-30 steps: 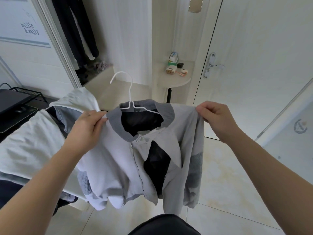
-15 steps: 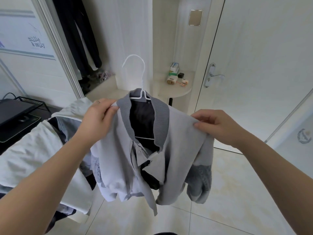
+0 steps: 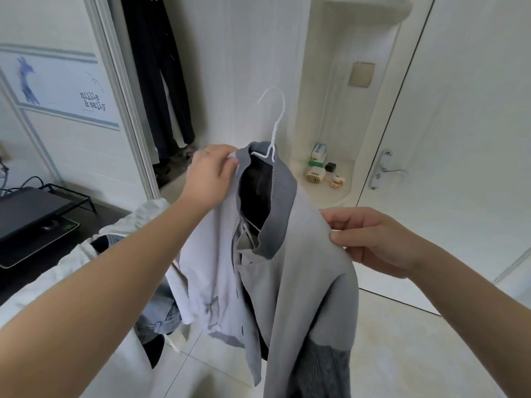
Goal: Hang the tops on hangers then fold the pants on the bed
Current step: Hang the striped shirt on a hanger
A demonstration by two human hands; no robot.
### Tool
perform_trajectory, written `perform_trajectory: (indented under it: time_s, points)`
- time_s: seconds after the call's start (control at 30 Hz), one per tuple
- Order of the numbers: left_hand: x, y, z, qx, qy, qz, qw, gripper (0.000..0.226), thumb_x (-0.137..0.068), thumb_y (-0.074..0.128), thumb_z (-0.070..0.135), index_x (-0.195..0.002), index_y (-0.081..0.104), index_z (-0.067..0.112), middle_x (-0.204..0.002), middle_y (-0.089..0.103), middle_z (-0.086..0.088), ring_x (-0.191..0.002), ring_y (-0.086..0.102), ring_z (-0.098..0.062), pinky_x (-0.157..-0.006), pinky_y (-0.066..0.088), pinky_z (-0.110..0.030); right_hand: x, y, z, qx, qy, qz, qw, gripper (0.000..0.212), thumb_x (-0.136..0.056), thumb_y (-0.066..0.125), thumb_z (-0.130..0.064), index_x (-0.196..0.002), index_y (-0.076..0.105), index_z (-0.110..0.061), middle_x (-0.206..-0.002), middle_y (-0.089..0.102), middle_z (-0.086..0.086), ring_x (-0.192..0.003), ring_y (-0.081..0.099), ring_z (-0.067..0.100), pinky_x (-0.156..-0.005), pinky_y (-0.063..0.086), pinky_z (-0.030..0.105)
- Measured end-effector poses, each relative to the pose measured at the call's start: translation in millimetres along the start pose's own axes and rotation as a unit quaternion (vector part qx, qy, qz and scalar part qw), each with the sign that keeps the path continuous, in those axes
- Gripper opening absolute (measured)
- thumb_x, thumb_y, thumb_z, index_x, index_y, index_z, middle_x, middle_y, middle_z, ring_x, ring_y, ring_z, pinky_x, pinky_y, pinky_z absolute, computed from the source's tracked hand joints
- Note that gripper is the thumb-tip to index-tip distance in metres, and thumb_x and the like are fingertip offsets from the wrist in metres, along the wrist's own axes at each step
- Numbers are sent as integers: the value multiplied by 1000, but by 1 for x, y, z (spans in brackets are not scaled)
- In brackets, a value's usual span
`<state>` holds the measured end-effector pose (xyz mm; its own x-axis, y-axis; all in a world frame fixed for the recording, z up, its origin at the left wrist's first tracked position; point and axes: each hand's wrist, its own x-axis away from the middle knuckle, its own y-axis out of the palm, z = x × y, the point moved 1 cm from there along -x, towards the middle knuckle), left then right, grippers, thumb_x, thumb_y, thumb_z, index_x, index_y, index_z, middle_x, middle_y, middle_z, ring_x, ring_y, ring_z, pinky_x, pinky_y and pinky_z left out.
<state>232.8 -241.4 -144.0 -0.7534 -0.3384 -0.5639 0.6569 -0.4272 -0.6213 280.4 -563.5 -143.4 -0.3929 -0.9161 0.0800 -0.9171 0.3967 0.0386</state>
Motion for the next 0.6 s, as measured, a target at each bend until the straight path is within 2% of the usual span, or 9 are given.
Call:
perform_trajectory:
  time_s: [0.07,0.13,0.2,0.27,0.4,0.47,0.53,0.6]
  points:
    - [-29,0,-14,13,-9,-4,1000,26,-104,52,24,-123,68,18,-125,65,-4,-124,52,-31,-107,40,-47,-27,5,-10,-16,-16,2,1000,40,-91,56,-3,-131,62,0,-121,67,20,-102,67,27,-82,57,31]
    - [-57,0,-28,24,-5,-11,1000,30,-103,55,23,-130,65,19,-134,63,-3,-130,50,-25,-113,36,-37,-56,9,-22,-11,-40,25,999,39,-94,59,0,-132,60,2,-125,65,24,-107,65,29,-86,57,32]
    - [-83,0,-39,47,-13,-20,999,34,-102,57,23,-135,62,17,-140,59,-3,-133,50,-21,-109,33,-24,-87,10,-35,-6,-61,64,996,42,-93,55,1,-135,58,3,-133,60,28,-114,62,32,-92,56,34]
    - [-106,-4,-49,76,-26,-33,996,36,-102,59,27,-137,60,20,-142,58,1,-131,51,-17,-102,33,-19,-120,10,-49,-4,-75,95,993,43,-93,54,0,-135,58,2,-135,58,29,-116,61,34,-94,55,36]
    - [-148,-25,-70,137,-10,-59,989,30,-100,62,27,-129,64,23,-134,62,8,-121,56,-12,-96,41,-22,-189,9,-80,19,-114,130,985,40,-94,57,-4,-134,61,-3,-131,63,24,-121,61,38,-96,54,39]
    - [-168,-40,-82,157,6,-72,985,24,-100,63,27,-124,66,24,-126,65,10,-116,59,-9,-96,46,-25,-226,8,-94,22,-137,147,979,40,-93,59,-5,-133,61,-2,-132,62,26,-121,60,39,-100,50,45]
    - [-186,-54,-94,182,22,-77,980,18,-99,64,25,-116,69,24,-115,70,9,-104,63,-4,-84,50,-20,-262,8,-108,31,-161,163,973,39,-93,57,-4,-132,61,-1,-131,62,28,-117,62,38,-97,52,45]
    - [-203,-68,-105,208,43,-77,974,11,-97,66,23,-107,72,24,-102,72,11,-94,64,1,-74,47,-13,-298,7,-125,37,-184,177,966,35,-98,50,2,-131,61,0,-131,61,30,-113,64,35,-90,57,39]
